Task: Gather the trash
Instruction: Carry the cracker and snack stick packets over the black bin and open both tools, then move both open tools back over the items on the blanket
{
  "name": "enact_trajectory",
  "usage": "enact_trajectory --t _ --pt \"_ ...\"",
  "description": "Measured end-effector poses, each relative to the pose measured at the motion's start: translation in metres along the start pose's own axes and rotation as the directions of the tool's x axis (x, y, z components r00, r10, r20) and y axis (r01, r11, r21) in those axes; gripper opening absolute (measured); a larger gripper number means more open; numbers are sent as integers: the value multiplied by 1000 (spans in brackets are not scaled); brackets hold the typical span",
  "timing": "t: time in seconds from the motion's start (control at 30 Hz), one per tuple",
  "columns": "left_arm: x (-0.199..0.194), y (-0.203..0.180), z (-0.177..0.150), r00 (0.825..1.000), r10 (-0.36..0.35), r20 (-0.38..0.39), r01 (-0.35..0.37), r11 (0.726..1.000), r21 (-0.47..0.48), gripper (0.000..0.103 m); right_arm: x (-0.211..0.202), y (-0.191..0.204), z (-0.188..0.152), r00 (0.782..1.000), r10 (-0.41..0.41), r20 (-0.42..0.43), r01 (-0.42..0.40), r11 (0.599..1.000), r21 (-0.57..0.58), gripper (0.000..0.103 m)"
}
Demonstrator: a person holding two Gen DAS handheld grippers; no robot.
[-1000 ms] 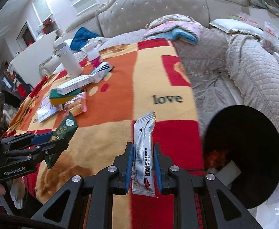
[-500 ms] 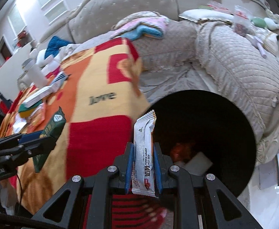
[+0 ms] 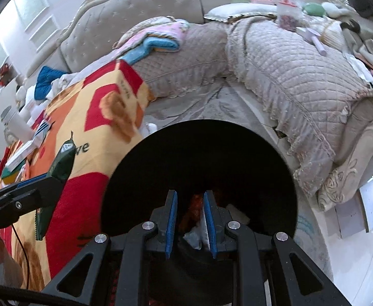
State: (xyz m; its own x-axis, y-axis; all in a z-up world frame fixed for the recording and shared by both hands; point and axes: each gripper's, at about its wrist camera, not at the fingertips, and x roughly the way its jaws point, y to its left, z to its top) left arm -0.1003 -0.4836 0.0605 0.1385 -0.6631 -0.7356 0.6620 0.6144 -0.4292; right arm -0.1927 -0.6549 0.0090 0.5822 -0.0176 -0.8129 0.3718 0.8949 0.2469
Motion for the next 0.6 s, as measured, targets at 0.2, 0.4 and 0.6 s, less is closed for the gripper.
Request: enact_trajectory --t 0.2,0.4,0.6 --pt "-7 7 0 1000 -4 19 5 1000 -20 59 -8 -2 -2 1000 -17 22 17 1000 3 44" --pt "-30 24 -10 996 73 54 -70 996 -47 59 -17 17 -6 999 -12 46 13 1000 -28 46" --pt "-58 51 -26 968 234 91 -229 972 -54 59 -22 46 -10 997 3 71 1 998 -68 73"
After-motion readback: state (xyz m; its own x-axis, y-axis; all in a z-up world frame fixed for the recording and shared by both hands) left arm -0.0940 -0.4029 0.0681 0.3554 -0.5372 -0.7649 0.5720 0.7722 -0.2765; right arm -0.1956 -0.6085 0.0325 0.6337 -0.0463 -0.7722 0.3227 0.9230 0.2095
